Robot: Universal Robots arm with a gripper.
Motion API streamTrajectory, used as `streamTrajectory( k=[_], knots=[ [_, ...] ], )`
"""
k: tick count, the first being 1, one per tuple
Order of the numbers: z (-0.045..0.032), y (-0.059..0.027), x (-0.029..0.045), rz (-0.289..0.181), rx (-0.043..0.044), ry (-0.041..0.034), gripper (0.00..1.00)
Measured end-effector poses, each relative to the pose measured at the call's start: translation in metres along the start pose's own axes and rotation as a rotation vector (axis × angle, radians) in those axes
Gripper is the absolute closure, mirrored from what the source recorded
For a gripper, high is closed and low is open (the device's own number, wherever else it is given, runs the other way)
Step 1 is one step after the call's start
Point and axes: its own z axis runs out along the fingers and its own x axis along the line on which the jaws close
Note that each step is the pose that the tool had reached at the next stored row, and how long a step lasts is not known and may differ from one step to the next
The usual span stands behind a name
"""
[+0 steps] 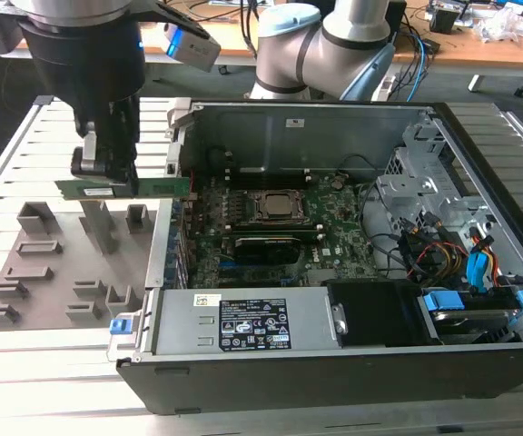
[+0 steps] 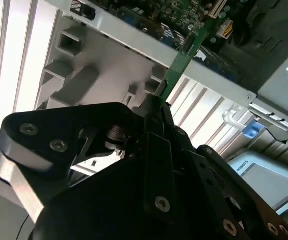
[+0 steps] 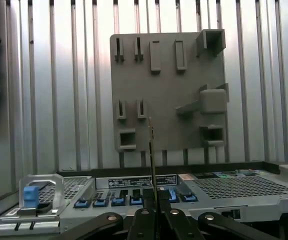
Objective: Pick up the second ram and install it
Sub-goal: 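Pick up the second ram and move it above second insertion slot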
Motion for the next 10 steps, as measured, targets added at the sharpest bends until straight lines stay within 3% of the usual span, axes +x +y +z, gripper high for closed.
streamTrajectory(
  k=[2, 4, 5, 10],
  knots=[
    [-0.0002, -0.0056, -0.0003, 0.000, -0.0001, 0.0000, 0.86],
    [-0.0012, -0.0294, -0.0018, 0.000, -0.0002, 0.0000, 0.86],
    [-0.0015, -0.0352, -0.0022, 0.000, -0.0002, 0.0000, 0.86],
    [-0.0022, -0.0523, -0.0034, 0.000, -0.0005, 0.0000, 0.86]
  ],
)
